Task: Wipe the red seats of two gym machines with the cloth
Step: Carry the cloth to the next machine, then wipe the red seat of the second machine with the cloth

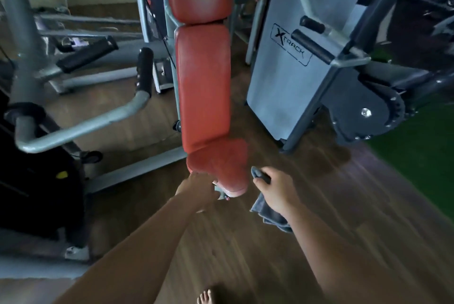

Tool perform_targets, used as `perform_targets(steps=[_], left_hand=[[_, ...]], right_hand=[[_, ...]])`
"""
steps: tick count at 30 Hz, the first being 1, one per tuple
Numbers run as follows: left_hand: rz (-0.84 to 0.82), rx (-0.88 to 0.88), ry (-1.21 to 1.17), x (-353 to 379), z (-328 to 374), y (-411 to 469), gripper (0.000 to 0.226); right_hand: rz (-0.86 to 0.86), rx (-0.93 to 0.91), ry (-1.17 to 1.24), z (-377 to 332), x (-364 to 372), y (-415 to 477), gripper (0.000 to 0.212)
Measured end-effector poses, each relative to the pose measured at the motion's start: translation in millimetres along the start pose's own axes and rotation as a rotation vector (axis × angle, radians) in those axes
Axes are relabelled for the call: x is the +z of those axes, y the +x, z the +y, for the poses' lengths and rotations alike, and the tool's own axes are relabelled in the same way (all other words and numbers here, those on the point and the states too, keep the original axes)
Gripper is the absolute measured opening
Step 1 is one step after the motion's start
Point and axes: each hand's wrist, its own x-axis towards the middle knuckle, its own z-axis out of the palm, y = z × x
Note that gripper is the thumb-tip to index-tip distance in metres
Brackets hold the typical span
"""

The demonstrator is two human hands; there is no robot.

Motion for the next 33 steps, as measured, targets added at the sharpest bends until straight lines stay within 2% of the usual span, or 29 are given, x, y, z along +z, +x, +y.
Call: perform_targets(steps=[5,10,15,19,23,26,29,33], left_hand=[[0.016,-0.124,-0.06,20.8,-12.4,63.3,0.041],[-0.036,-0.291,-0.114,60.3,-26.0,119.2,0.05],[0.016,-0.397,-0.208,112.2,-40.2,171.3,0.046],[0.154,-0.411,-0.27,154.7,-58.9,224.1,0.046],[0.37,-0.356,-0.245,190.7,-82.0,261.4,0.048],[0.384,-0.328,-0.154,211.4,-100.2,277.1,0.058],[0.352,-0.312,-0.032,222.4,-110.0,286.0,0.066],[0.341,-0.294,0.034,229.3,-112.1,287.6,0.069]], right_hand=[[-0.109,-0.041,-0.017,17.1,15.7,93.1,0.024],[-0.244,-0.102,-0.045,40.4,51.9,183.3,0.021],[-0.351,-0.3,-0.197,67.0,110.6,263.5,0.019],[-0.385,-0.456,-0.301,97.6,176.9,304.4,0.026],[-0.493,-0.57,-0.379,141.9,220.2,315.2,0.047],[-0.55,-0.7,-0.564,160.9,226.1,313.1,0.064],[-0.581,-0.76,-0.683,169.4,222.6,310.8,0.071],[-0.699,-0.761,-0.559,178.3,220.2,324.3,0.072]])
